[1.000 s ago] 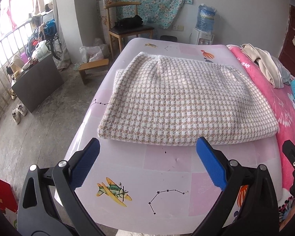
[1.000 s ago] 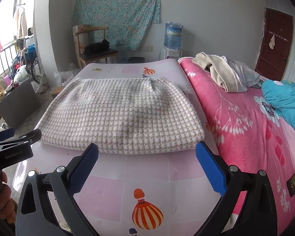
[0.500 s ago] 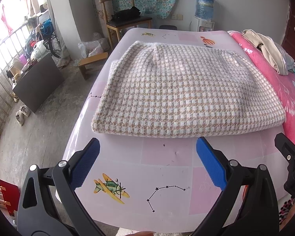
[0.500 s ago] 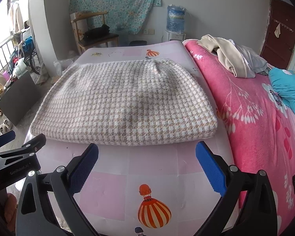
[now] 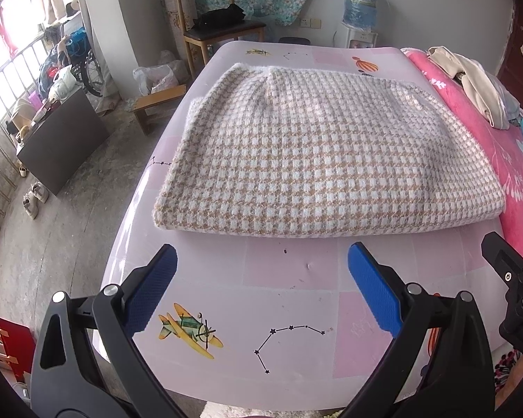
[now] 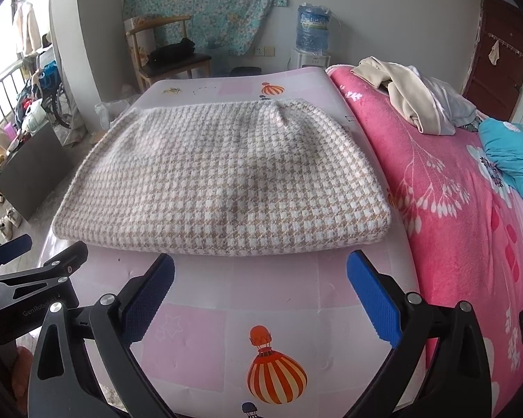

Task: Fold large clothes

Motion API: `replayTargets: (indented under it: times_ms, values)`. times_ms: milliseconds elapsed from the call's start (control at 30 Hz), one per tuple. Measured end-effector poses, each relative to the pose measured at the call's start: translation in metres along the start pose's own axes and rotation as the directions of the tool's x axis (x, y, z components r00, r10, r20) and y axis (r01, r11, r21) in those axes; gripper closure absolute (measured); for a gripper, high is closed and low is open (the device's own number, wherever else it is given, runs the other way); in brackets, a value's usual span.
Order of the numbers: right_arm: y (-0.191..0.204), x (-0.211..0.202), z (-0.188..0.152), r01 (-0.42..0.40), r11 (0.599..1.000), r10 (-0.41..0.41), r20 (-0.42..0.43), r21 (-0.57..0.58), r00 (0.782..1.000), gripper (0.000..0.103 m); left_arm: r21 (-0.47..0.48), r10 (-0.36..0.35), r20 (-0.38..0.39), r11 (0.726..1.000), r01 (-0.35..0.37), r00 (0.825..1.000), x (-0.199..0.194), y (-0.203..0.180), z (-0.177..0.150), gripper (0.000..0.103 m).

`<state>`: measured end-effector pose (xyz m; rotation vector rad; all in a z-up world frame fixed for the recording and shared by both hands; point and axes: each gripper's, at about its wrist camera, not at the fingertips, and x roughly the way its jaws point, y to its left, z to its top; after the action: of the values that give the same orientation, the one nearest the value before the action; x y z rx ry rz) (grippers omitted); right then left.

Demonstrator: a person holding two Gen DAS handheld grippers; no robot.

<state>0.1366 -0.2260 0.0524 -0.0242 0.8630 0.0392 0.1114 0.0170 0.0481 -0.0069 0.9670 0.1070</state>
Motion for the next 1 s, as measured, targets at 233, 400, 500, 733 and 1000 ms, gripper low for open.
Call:
replayTargets:
  times_ms: [233,400,500,733,1000]
  values:
    - [0.0002,0.0020,-0.0006,-0.005,1.000,0.005,-0.013,0.000,1.000,0.006,0.000,-0.010,-0.018,1.000,0.010,1.000,0.0038,-0.0003,0.0000,0.008]
    - [0.0013,0.0041,-0.0010,-0.010,1.000,0.010,-0.030,0.001,1.000,0.006,0.000,-0.019,-0.029,1.000,0.019,0.999,0.0055,-0.0007,-0.0007,0.008]
    - [0.0008,0.0045,-0.0009,-0.009,1.000,0.009,-0.032,0.002,0.999,0.006,0.001,-0.024,-0.035,1.000,0.024,0.999,0.0064,-0.0006,-0.0005,0.008]
    - [-0.0003,0.0071,-0.0003,-0.008,1.000,0.008,-0.038,0.003,0.999,0.006,0.001,-0.026,-0.036,1.000,0.026,0.999,0.0069,-0.0011,0.0002,0.008]
    - [0.0011,0.0086,-0.0005,-0.011,1.000,0.011,-0.044,0.002,0.999,0.006,0.000,-0.026,-0.037,1.000,0.026,0.999,0.0068,-0.0009,0.0005,0.008]
